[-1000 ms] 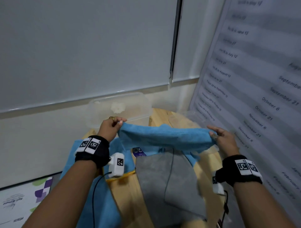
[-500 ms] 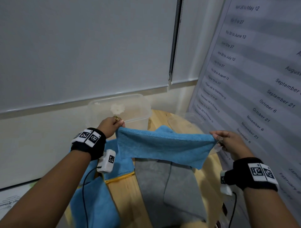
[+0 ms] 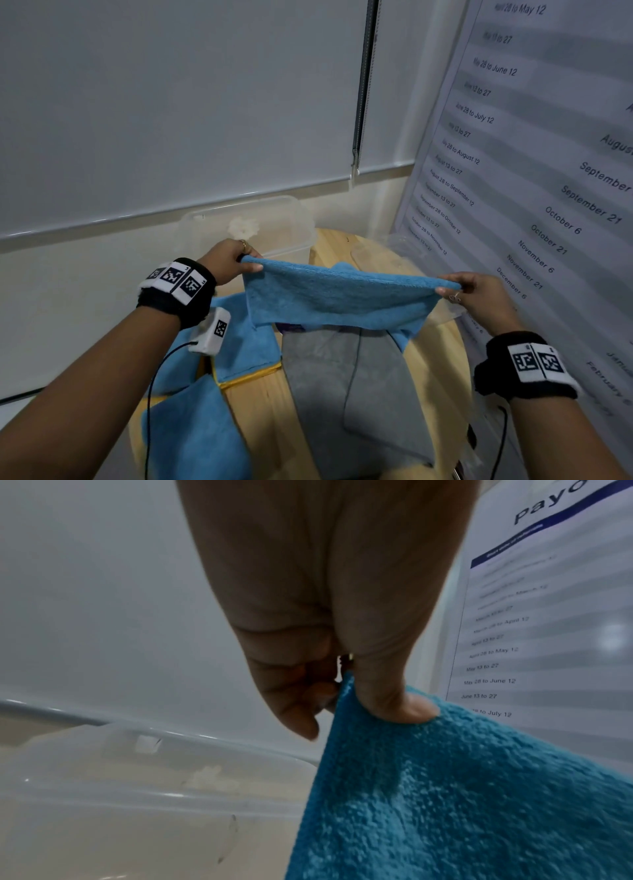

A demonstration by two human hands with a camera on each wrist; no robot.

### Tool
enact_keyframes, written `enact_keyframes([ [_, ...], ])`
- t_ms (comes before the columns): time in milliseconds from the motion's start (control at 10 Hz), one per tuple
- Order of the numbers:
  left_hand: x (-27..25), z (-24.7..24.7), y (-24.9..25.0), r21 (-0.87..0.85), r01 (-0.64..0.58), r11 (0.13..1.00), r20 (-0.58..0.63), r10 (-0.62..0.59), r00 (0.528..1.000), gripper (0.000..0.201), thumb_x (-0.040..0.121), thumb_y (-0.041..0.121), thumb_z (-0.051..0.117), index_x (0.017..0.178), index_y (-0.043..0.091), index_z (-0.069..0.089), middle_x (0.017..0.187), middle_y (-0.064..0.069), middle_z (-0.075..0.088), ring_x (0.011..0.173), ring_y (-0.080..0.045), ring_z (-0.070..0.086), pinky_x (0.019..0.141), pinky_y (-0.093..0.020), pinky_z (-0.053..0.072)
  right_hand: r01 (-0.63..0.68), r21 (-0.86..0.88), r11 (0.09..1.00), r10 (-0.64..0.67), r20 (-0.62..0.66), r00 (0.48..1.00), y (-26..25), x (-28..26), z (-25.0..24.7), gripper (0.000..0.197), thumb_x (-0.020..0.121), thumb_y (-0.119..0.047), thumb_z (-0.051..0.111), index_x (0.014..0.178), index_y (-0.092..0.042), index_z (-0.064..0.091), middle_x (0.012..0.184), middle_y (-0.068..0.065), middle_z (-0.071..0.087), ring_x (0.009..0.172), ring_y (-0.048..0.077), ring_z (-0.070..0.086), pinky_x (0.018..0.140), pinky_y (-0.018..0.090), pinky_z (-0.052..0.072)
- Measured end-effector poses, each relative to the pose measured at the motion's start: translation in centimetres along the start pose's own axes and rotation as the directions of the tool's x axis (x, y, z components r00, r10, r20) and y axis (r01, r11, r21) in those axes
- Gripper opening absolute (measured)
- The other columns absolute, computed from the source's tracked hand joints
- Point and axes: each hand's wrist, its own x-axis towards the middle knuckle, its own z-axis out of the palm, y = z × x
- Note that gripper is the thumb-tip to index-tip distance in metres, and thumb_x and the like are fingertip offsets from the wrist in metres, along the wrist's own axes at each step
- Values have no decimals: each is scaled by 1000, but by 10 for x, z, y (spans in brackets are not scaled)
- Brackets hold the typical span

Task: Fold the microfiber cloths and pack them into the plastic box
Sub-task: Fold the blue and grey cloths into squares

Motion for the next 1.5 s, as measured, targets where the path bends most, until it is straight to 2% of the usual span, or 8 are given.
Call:
enact_keyframes([
  [200, 31, 8, 4, 203, 67, 977, -70, -54, 996, 28, 87, 32, 62, 99, 8, 71, 101, -13, 67, 94, -27, 60, 79, -32, 45, 136, -549, 824, -106, 86, 991, -2, 46, 5, 23, 86, -17, 64, 75, 2, 67, 65, 18, 63, 61, 27, 57, 59, 30, 40],
  [400, 32, 23, 32, -238, -87, 967, -519, -51, 853, 19, 80, 14, 71, 91, -1, 71, 86, -15, 61, 74, -34, 62, 70, -38, 54, 73, 112, 991, -41, -265, 963, -6, 44, -14, 22, 90, -21, 60, 69, -17, 66, 80, 15, 64, 67, 23, 68, 59, 14, 55],
  [600, -35, 119, 14, -347, 66, 935, -375, -202, 905, 15, 72, 16, 80, 62, 8, 72, 59, -1, 58, 57, 0, 56, 57, -7, 37, -170, 298, 939, 287, -410, 866, 79, -32, -3, 18, 82, -6, 68, 100, -3, 67, 77, -1, 71, 64, 1, 63, 58, 10, 52],
  [800, -76, 212, -10, -168, 350, 922, 22, -351, 936, 35, 70, 37, 59, 75, 7, 76, 84, -21, 70, 84, -34, 67, 75, -33, 48, -653, 101, 750, 645, -326, 691, 163, -104, 28, 49, 77, -8, 74, 120, 5, 55, 116, 24, 60, 109, 34, 57, 86, 36, 42],
  [900, -84, 233, -18, -113, 289, 951, 80, -281, 956, 12, 69, 12, 63, 69, 7, 74, 74, -16, 67, 71, -31, 68, 64, -23, 48, -748, 119, 653, 741, -304, 598, 179, -123, 30, 30, 79, -3, 70, 104, 11, 62, 95, 21, 64, 88, 29, 59, 74, 30, 38],
  [1000, -86, 232, -11, -81, 329, 941, 28, -328, 944, 21, 85, 7, 57, 103, 3, 66, 93, 7, 56, 103, -27, 59, 77, -15, 35, -765, 120, 632, 760, -287, 583, 185, -124, 27, 24, 78, -4, 71, 97, 9, 64, 90, 19, 64, 79, 24, 54, 68, 29, 37],
  [1300, -97, 246, -11, 39, 369, 929, 201, -369, 908, 43, 90, 4, 50, 133, 8, 46, 140, -12, 40, 123, -27, 47, 99, -29, 39, -720, -170, 672, 637, -363, 680, 168, -119, 28, 35, 69, -1, 70, 101, -4, 57, 107, 22, 62, 95, 34, 59, 82, 39, 49],
  [1500, -107, 249, -15, -120, 414, 902, 120, -401, 908, 29, 86, 7, 61, 112, -5, 57, 124, -23, 43, 111, -35, 52, 99, -31, 37, -75, -668, 740, 117, 18, 993, 159, -111, 62, 56, 79, -36, 63, 128, -11, 51, 136, 20, 48, 128, 38, 42, 105, 48, 38],
])
